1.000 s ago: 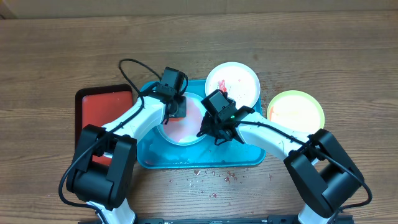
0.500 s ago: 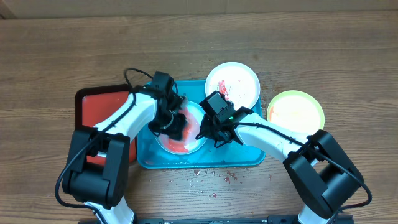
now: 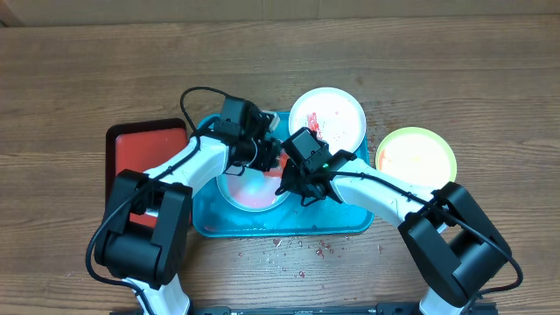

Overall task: Clean dirty plates on tray and stack at the side
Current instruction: 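Lower the sponge onto the light-blue plate and scrub with the left gripper, then lift the sponge off the plate and move the left gripper aside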

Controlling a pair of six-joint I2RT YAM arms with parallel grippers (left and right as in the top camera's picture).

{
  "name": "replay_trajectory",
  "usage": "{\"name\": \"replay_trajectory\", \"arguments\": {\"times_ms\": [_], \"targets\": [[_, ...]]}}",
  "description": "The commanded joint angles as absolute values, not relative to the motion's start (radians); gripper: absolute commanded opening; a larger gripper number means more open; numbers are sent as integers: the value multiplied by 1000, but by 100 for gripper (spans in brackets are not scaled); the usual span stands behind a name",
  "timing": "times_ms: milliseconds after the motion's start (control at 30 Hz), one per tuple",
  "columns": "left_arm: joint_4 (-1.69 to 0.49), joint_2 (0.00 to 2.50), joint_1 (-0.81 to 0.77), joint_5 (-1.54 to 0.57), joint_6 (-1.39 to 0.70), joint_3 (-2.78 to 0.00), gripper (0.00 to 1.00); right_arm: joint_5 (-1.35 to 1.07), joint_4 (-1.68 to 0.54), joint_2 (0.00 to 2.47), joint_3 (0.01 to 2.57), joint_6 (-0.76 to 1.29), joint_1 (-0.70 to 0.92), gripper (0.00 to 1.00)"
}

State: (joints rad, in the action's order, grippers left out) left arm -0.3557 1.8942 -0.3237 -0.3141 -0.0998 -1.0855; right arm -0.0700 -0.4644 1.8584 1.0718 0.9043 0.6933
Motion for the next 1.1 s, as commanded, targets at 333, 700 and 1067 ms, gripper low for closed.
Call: {"name": "replay_trajectory", "arguments": {"times_ms": [333, 700, 1067], "targets": [[-907, 1909, -320, 582, -471, -1247, 4, -72, -472, 1860, 1081, 909, 693, 4], [-1310, 1909, -319, 200, -197, -1661, 4, -92, -471, 1860, 1081, 884, 693, 4], [-1518, 1844, -204, -11, -107, -1945, 4, -148, -506, 1859, 1126, 774, 694, 4]]}}
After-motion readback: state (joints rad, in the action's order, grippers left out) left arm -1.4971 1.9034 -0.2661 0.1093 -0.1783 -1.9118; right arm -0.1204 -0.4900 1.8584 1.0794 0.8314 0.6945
